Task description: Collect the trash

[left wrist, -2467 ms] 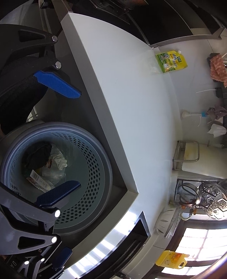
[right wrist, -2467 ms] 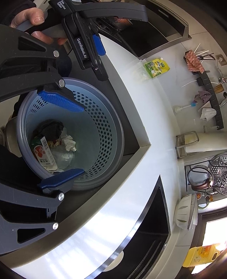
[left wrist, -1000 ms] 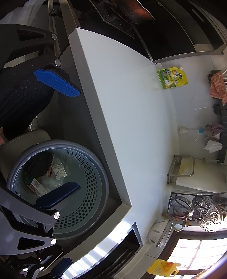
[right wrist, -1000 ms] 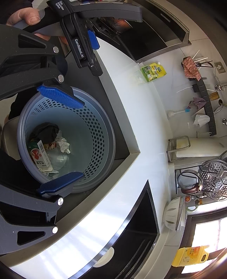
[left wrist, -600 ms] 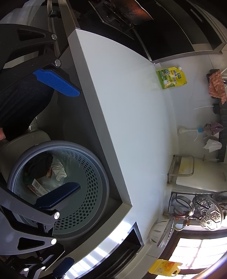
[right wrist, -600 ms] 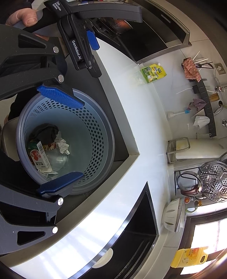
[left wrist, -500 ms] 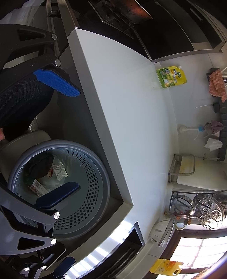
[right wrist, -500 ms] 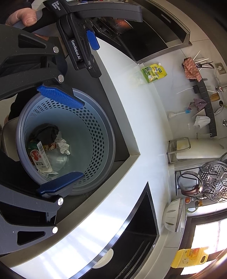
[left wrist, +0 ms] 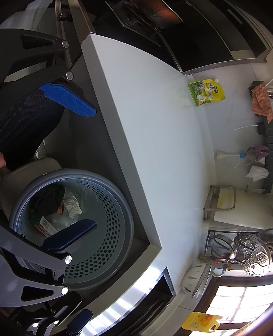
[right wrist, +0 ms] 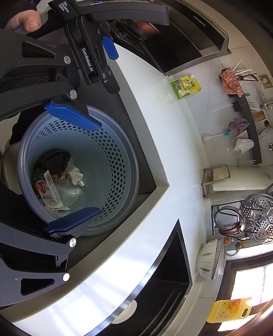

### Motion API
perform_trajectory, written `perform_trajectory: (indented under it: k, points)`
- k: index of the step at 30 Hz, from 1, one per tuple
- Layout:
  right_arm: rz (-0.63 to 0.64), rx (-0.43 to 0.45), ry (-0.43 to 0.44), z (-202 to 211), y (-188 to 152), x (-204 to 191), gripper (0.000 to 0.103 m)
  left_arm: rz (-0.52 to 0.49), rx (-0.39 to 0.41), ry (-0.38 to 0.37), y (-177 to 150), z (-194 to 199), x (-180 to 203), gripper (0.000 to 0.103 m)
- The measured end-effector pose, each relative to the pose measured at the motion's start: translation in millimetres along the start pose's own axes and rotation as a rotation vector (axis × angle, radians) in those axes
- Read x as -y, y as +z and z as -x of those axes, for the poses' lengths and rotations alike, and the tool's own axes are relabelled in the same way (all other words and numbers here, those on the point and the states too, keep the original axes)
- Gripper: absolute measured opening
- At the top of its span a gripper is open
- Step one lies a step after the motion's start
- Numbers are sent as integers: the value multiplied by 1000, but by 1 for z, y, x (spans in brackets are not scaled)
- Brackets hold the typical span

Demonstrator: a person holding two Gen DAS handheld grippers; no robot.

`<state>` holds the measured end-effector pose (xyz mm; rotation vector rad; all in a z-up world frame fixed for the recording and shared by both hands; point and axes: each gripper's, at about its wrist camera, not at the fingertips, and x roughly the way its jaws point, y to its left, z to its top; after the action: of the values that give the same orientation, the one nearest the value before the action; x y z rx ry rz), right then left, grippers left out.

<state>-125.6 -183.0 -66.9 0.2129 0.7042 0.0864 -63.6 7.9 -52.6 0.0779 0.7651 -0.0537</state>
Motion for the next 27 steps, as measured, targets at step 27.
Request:
perform_trajectory:
  k: [27]
  points:
    - [1, -4, 3, -4, 1, -3, 72, -5, -1, -1, -2, -1, -1, 97]
